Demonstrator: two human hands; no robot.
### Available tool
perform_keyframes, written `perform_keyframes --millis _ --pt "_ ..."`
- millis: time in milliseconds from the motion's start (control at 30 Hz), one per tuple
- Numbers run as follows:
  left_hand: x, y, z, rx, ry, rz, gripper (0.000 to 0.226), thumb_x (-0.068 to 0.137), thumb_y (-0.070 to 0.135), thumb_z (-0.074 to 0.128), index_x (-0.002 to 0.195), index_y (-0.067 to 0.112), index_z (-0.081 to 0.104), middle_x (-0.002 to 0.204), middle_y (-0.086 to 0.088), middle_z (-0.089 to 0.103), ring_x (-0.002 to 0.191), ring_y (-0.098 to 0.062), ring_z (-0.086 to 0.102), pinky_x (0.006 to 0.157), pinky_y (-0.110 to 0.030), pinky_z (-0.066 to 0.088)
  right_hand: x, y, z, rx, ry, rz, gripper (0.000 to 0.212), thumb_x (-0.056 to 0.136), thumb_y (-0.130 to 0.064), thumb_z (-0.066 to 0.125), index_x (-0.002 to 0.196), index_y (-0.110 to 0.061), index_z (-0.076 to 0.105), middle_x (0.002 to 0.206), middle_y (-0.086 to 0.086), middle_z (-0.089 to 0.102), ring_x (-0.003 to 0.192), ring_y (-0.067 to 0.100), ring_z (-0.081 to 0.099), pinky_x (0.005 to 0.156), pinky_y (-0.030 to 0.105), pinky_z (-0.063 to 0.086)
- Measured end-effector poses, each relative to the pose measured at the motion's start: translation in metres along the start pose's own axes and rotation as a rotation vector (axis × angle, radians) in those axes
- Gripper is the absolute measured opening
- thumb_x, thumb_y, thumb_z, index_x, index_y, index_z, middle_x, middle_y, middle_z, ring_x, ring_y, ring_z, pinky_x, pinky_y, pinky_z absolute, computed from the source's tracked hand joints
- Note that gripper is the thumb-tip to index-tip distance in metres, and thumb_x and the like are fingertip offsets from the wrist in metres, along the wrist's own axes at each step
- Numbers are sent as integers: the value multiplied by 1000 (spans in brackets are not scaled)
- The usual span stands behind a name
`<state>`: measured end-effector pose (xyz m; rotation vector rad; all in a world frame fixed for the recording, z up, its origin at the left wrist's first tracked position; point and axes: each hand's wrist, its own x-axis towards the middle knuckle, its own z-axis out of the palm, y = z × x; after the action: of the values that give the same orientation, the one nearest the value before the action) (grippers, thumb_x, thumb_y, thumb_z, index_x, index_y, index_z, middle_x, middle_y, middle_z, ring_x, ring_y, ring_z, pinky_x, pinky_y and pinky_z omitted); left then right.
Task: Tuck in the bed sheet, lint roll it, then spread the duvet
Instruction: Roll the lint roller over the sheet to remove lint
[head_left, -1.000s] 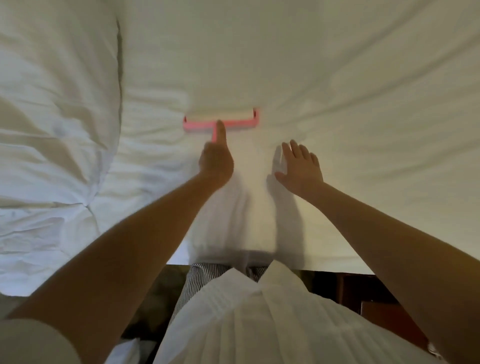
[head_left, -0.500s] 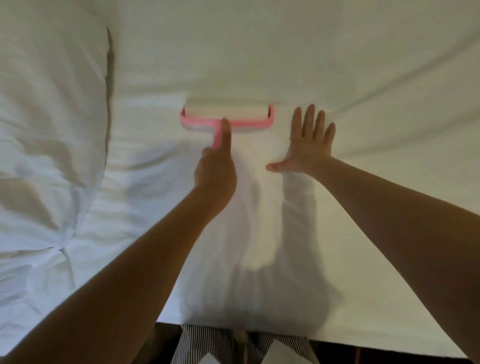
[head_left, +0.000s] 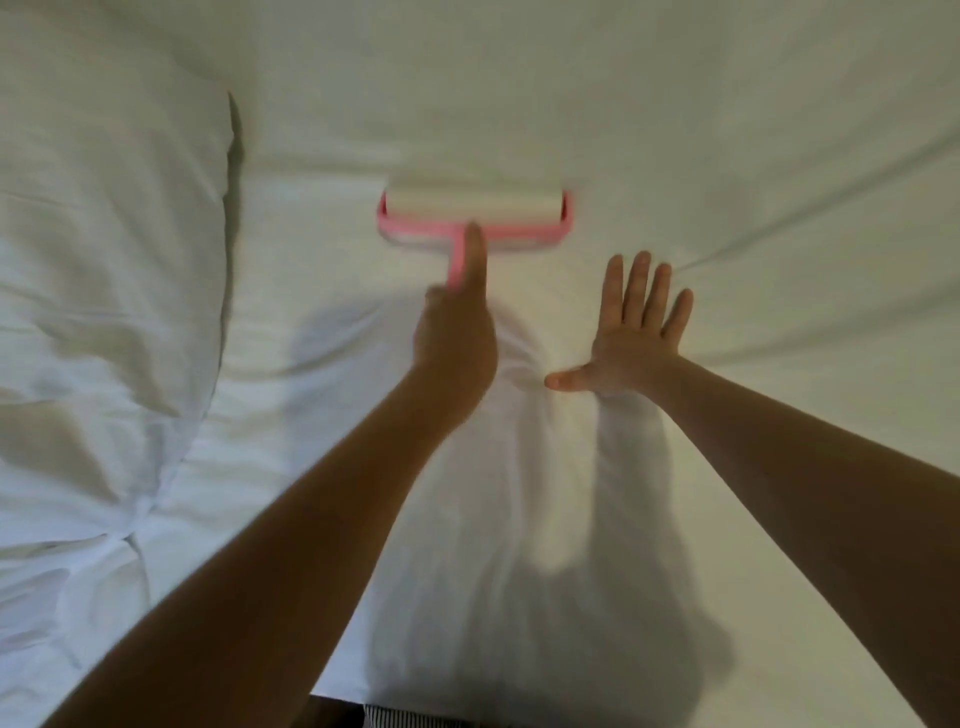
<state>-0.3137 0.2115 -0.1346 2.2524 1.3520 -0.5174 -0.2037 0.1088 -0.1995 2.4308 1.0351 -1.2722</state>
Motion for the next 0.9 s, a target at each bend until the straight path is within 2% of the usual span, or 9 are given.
perform_keyframes --millis 133,233,367,467,533,600,733,833,900 --pt "3 6 6 -8 42 4 70 94 -1 31 151 22 -4 119 -18 53 67 -14 43 63 -20 39 -3 0 -1 -7 7 -10 143 60 -78 63 135 -12 -41 145 14 -42 134 34 -36 106 51 -22" --pt "-74 -23 23 -117 -124 -42 68 96 -1 28 150 25 -6 132 -20 46 69 -10 46 57 -10 41 -12 4 4 8 92 -49 139 63 -77 60 139 -10 -35 148 13 -36 137 32 -31 107 48 -22" --pt "-137 -49 34 161 -256 -43 75 99 7 29 135 27 -34 138 -14 42 53 -4 35 54 -16 41 -42 15 24 -30 103 -111 135 65 -76 59 143 -8 -28 153 11 -28 142 27 -24 112 44 -16" --pt "-104 -32 16 155 -186 7 74 95 -1 29 144 22 -21 141 -16 40 63 -6 45 58 -18 35 -63 22 38 -50 68 -104 134 67 -74 60 143 -8 -28 153 9 -27 142 25 -24 114 44 -15" --pt "-65 -14 6 176 -86 26 74 92 -3 32 149 17 -11 132 -17 47 85 -20 57 68 -24 38 -72 24 42 -25 71 -79 134 67 -74 61 143 -8 -28 154 9 -27 142 25 -24 113 44 -15" --pt "-40 6 -2 119 -22 1 76 91 -2 35 150 19 -8 110 -16 54 93 -26 58 73 -26 38 -80 28 45 12 72 -59 134 67 -74 61 143 -10 -29 153 9 -27 141 25 -25 112 43 -16" --pt "-83 14 0 -71 -50 -12 78 88 -1 39 151 18 -2 103 -14 55 80 -24 50 67 -23 32 -98 45 47 67 110 -37 133 67 -74 61 143 -11 -28 153 9 -27 141 24 -25 112 43 -17" --pt "-148 -2 13 -51 -91 113 70 91 5 39 152 21 6 74 -1 46 74 -22 54 62 -20 30 -109 70 48 74 118 15 137 64 -77 61 142 -10 -29 154 10 -27 141 25 -25 112 44 -17" --pt "-158 12 24 41 -165 113 69 94 8 37 152 20 2 81 -6 52 79 -22 57 64 -22 32 -115 85 49 73 85 56 139 61 -79 61 142 -12 -30 153 10 -28 141 26 -25 112 45 -15"
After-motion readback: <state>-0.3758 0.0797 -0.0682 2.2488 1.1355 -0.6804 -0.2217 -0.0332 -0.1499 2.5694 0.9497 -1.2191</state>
